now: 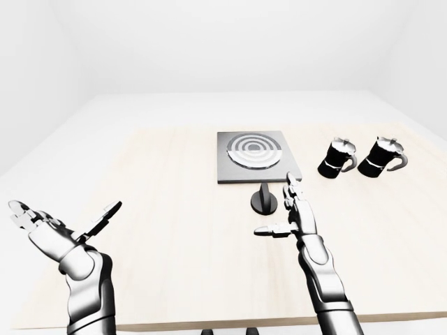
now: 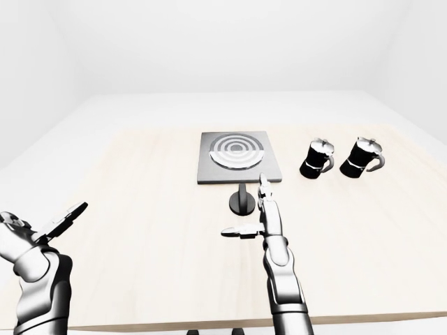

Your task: Turn off the stove.

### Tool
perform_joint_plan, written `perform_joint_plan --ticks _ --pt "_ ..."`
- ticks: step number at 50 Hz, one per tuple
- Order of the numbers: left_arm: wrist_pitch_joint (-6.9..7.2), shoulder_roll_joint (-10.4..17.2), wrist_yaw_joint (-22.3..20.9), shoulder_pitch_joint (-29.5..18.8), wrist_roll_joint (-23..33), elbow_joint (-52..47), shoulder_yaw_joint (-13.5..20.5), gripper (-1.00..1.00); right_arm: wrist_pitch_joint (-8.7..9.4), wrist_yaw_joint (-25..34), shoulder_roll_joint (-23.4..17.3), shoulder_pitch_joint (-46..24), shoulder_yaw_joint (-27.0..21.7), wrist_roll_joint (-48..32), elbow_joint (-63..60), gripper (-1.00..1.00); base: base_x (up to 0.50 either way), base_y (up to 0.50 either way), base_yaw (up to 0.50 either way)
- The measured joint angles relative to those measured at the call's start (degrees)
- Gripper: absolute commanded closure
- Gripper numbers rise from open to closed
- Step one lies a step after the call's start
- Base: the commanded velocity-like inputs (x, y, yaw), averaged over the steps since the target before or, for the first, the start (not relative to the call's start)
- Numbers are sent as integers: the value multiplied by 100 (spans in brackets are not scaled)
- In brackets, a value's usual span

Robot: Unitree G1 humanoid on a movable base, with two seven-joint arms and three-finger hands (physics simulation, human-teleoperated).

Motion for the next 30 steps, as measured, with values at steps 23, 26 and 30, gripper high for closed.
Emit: perform_joint_plan --ticks 23,26,30 --pt "0 19 0 -8 35 73 4 -100 -3 37 0 -35 18 -1 90 -100 0 0 0" --pt "0 18 0 -7 33 84 3 -100 12 46 1 -53 15 15 143 -100 0 0 0" --pt "0 13 0 5 27 59 7 -100 31 56 0 -83 17 32 223 -100 0 0 0"
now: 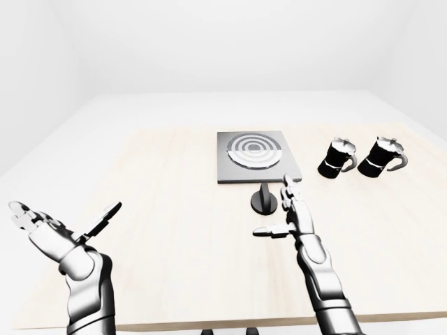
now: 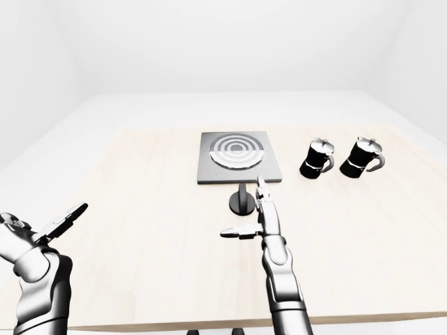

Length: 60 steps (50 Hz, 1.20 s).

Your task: Turn off the stove.

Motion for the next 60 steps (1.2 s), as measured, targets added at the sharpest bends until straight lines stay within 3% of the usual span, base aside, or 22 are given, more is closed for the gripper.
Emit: perform_joint_plan --ticks 21,44,60 --pt "0 -6 0 -6 -12 33 -8 -100 116 89 -8 -213 -1 130 548 -100 0 0 0" --pt "0 -10 0 1 -16 6 -7 -100 369 54 -15 -196 60 -78 323 -100 0 0 0" --pt "0 -17 0 13 -94 -60 19 -100 110 132 40 -358 104 -7 834 -100 0 0 0"
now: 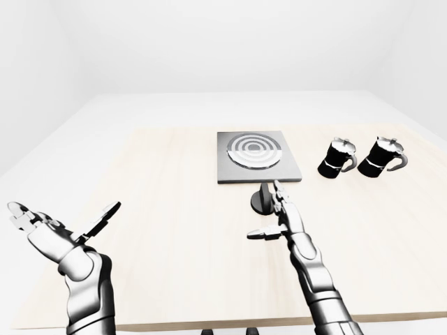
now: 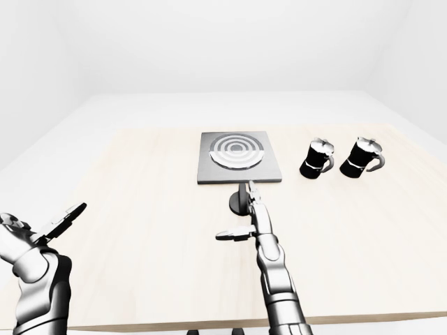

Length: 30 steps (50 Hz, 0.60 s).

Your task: Turn off the stove.

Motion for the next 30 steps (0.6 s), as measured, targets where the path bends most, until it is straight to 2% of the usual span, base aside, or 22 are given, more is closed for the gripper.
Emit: perform_joint_plan --ticks 16,19,24,30 --pt "0 0 0 1 -32 -28 9 -100 -18 -236 163 199 196 -100 -193 -100 0 0 0" --pt "0 0 0 3 -34 -30 9 -100 64 -328 221 239 304 -207 -280 -100 0 0 0" --pt "0 1 0 1 -34 -28 10 -100 346 -437 340 298 539 -388 -493 -100 0 0 0" --pt "0 1 0 1 -37 -33 7 -100 346 -409 515 288 862 -508 -606 -100 0 0 0"
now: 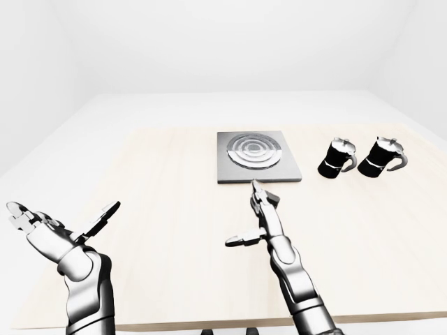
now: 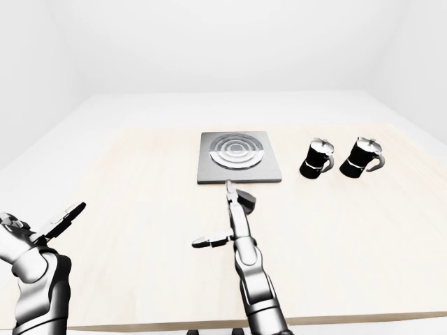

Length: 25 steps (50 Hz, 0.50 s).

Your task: Turn off the stove.

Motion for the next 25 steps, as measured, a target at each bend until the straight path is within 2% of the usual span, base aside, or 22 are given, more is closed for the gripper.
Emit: perform_joint_plan --ticks 14,25 --pt "0 -2 0 1 -8 -14 -1 -100 0 142 206 -765 76 6 105 -100 0 0 0" --pt "0 -5 0 6 -11 -19 3 -100 0 -96 -123 -1756 -527 360 1357 -100 0 0 0"
